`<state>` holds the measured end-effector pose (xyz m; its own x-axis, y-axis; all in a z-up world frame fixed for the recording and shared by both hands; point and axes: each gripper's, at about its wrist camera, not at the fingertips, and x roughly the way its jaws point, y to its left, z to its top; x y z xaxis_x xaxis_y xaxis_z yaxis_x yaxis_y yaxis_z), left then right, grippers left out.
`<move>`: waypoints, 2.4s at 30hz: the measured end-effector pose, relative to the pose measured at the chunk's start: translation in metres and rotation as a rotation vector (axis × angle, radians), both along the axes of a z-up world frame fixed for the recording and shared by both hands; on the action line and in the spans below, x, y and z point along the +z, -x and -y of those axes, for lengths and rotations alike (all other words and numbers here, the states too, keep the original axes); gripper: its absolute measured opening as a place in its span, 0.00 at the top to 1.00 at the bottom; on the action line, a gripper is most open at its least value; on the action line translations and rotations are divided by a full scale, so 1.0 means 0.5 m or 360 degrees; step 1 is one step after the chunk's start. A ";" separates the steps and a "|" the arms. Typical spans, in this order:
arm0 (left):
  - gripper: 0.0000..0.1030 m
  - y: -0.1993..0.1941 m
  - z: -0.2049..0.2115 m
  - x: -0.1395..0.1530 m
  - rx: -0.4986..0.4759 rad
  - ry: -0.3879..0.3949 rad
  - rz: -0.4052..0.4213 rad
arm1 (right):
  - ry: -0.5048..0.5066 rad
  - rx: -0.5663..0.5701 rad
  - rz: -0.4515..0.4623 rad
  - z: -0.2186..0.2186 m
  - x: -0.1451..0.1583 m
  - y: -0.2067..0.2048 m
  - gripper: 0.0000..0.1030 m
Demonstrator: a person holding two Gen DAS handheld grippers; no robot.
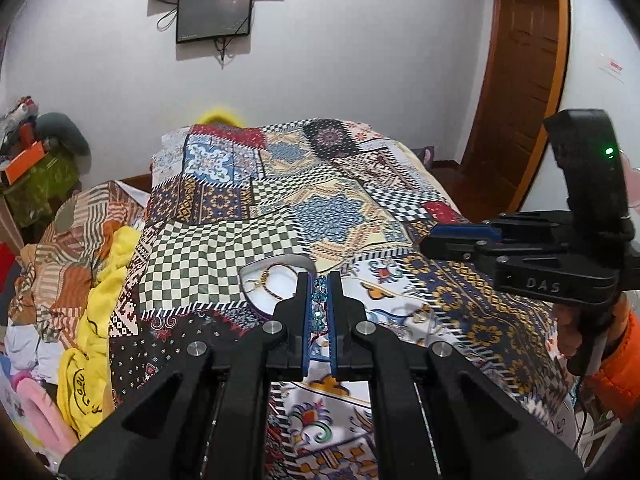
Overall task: Organize jewelry
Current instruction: 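Carry the silver ring and blue strand over the purple tin with both tools, then open the left tool over the tin while the right tool releases the silver ring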
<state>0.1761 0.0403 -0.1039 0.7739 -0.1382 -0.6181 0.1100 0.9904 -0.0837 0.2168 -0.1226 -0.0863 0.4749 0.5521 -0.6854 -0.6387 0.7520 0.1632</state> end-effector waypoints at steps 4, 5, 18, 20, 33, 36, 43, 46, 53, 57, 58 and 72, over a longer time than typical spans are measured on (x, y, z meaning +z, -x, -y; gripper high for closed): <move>0.95 -0.024 -0.024 -0.011 0.0027 0.0027 -0.0015 | -0.0003 0.0011 0.0000 -0.021 -0.002 -0.022 0.82; 0.95 -0.033 -0.030 -0.013 0.0032 0.0032 -0.0015 | -0.0004 0.0013 -0.0001 -0.026 -0.003 -0.029 0.82; 0.95 -0.116 -0.066 0.007 0.0046 0.0007 0.0059 | -0.0009 0.0021 -0.0034 -0.075 -0.018 -0.106 0.82; 0.95 -0.130 -0.070 0.007 0.0046 0.0008 0.0065 | -0.0006 0.0021 -0.0035 -0.081 -0.019 -0.117 0.82; 0.95 -0.198 -0.072 -0.037 0.0013 0.0075 -0.0013 | 0.0027 0.0042 -0.0044 -0.109 -0.036 -0.160 0.82; 0.95 -0.210 -0.071 -0.058 0.0011 0.0082 -0.0055 | 0.0045 0.0051 -0.0051 -0.115 -0.044 -0.164 0.82; 0.95 -0.227 -0.070 -0.115 -0.0005 0.0088 -0.0160 | 0.0078 0.0065 -0.0074 -0.122 -0.063 -0.168 0.82; 0.95 -0.232 -0.073 -0.138 -0.0008 0.0078 -0.0203 | 0.0090 0.0073 -0.0078 -0.125 -0.067 -0.169 0.82; 0.95 -0.241 -0.090 -0.173 -0.0008 0.0075 -0.0278 | 0.0144 0.0115 -0.0069 -0.145 -0.075 -0.165 0.82; 0.95 -0.241 -0.096 -0.184 -0.0013 0.0066 -0.0310 | 0.0194 0.0141 -0.0050 -0.160 -0.082 -0.163 0.82; 0.95 -0.241 -0.096 -0.186 -0.0020 0.0061 -0.0321 | 0.0202 0.0148 -0.0049 -0.164 -0.084 -0.163 0.82; 0.62 -0.210 -0.136 -0.213 0.0028 0.0011 -0.0391 | 0.0362 0.0289 -0.0093 -0.225 -0.132 -0.150 0.82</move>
